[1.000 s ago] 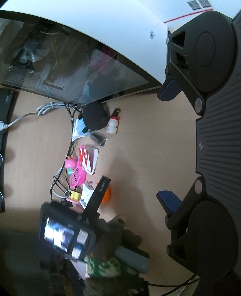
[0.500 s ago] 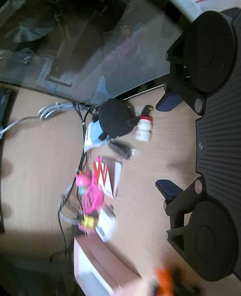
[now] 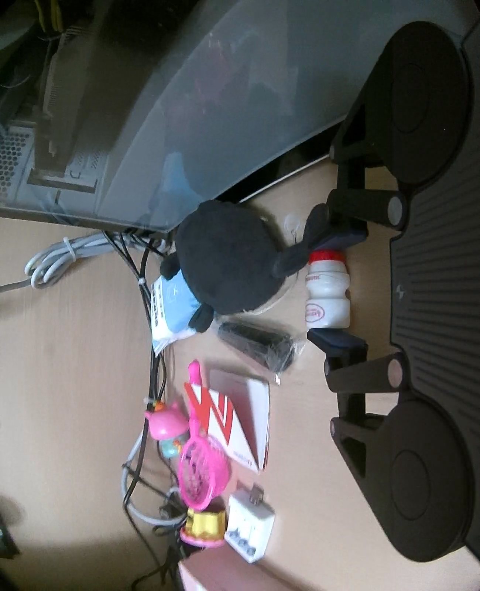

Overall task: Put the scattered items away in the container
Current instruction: 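Grasp the orange plastic toy with the left tool while the right tool grasps the white red-capped bottle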

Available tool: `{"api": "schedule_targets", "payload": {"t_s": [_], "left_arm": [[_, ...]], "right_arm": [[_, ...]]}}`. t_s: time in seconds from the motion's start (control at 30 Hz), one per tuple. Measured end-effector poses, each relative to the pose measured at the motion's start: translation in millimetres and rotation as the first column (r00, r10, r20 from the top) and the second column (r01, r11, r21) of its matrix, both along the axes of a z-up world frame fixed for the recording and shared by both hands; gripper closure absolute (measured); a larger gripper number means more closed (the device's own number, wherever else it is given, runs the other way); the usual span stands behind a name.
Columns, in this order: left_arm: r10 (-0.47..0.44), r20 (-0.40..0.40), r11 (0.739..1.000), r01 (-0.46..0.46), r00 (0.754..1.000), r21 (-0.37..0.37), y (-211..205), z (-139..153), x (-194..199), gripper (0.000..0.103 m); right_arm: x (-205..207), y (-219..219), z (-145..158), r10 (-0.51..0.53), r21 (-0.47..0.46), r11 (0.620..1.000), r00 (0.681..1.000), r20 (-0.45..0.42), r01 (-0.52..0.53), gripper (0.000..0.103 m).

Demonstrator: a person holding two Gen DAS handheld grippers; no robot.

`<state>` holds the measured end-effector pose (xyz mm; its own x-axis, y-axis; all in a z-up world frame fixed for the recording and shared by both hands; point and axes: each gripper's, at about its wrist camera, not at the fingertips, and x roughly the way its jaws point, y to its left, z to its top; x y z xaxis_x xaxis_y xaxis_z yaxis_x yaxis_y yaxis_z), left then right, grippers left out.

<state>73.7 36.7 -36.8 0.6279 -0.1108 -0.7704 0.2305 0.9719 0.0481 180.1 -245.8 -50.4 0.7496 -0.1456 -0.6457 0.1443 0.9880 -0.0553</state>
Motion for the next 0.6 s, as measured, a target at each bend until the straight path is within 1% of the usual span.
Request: {"api": "schedule_targets", "payload": {"t_s": [0.13, 0.23, 0.33, 0.4, 0.43, 0.47, 0.5, 0.6], "left_arm": [[-0.029, -0.004, 1.0, 0.029, 1.0, -0.005, -4, -1, 3, 0.015], [-0.054, 0.009, 0.999, 0.054, 0.999, -0.003, -11, -2, 7, 0.017], [-0.076, 0.018, 0.997, 0.076, 0.997, 0.01, -19, -5, 13, 0.025], [-0.084, 0.013, 0.996, 0.083, 0.996, 0.015, -21, -9, 18, 0.033], [-0.087, 0.009, 0.996, 0.087, 0.996, 0.014, -21, -10, 19, 0.036], [-0.093, 0.004, 0.996, 0.093, 0.996, 0.011, -21, -12, 19, 0.043], [-0.099, 0.004, 0.995, 0.099, 0.995, 0.006, -20, -11, 19, 0.047], [-0.122, 0.022, 0.992, 0.123, 0.992, -0.009, -13, -7, 13, 0.047]], "right_arm": [[-22, 11, 15, 0.07, 0.033, 0.997, 0.998, 0.001, -0.07, 0.059], [-45, 23, 27, 0.161, 0.049, 0.986, 0.987, -0.008, -0.16, 0.059], [-68, 35, 38, 0.254, 0.068, 0.966, 0.967, -0.031, -0.251, 0.059], [-83, 44, 44, 0.308, 0.079, 0.949, 0.95, -0.05, -0.304, 0.059], [-89, 48, 47, 0.333, 0.084, 0.941, 0.941, -0.058, -0.328, 0.059], [-96, 53, 49, 0.356, 0.087, 0.933, 0.932, -0.065, -0.35, 0.059], [-102, 59, 52, 0.377, 0.091, 0.924, 0.923, -0.073, -0.37, 0.059], [-113, 74, 56, 0.421, 0.095, 0.906, 0.902, -0.09, -0.413, 0.059]]}}
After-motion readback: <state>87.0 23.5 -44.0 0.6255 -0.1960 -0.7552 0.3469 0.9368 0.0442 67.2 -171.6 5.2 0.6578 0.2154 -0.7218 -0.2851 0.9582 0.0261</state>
